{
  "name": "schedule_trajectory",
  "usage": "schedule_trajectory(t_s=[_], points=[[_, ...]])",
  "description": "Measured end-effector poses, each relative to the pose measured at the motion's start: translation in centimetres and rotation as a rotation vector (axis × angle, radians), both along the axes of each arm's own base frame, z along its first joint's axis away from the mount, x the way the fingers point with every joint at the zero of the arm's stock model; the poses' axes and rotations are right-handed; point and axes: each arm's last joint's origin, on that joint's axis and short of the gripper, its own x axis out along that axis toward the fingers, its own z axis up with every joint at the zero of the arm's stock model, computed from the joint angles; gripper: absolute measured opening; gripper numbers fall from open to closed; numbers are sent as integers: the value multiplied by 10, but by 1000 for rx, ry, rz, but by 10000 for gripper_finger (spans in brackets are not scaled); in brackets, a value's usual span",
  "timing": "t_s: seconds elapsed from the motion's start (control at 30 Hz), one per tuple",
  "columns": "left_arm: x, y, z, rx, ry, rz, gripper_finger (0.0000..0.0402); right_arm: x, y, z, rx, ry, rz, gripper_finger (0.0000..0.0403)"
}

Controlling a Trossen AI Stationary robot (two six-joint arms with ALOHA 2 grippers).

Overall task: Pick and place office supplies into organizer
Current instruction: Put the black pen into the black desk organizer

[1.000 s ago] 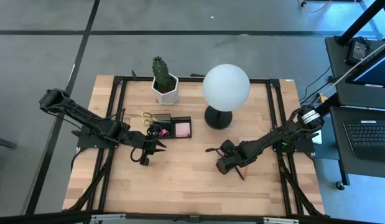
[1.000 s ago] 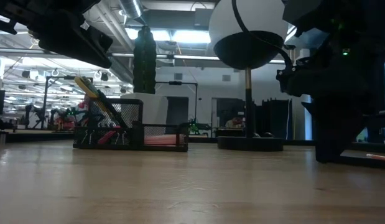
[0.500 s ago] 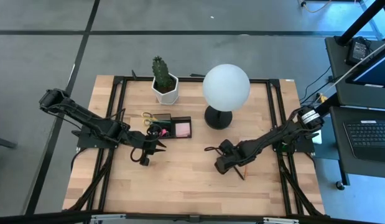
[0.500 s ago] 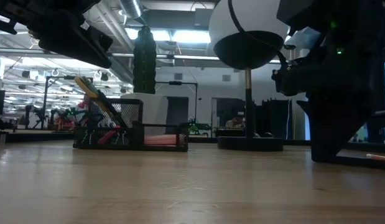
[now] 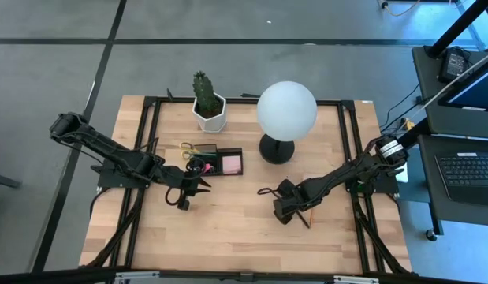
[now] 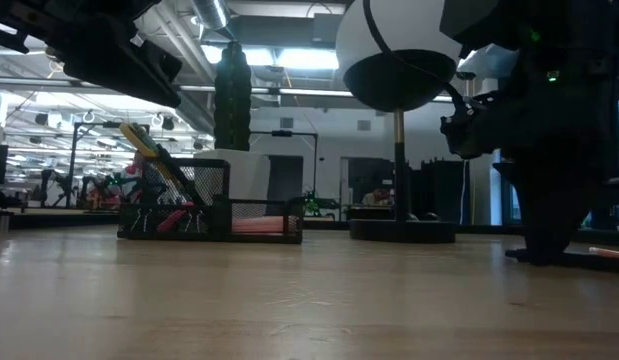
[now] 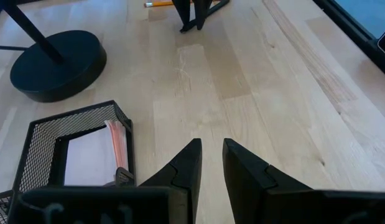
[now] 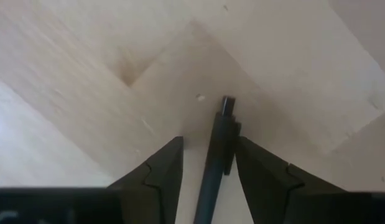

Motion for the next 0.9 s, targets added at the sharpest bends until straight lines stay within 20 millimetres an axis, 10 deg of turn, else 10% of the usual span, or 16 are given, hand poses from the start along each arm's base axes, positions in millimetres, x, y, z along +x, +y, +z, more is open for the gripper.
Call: schedule_trajectory(t_s=[0.9], points=[[0, 0, 0, -1, 1, 0, 61, 4, 4, 1, 39, -37, 8, 149]])
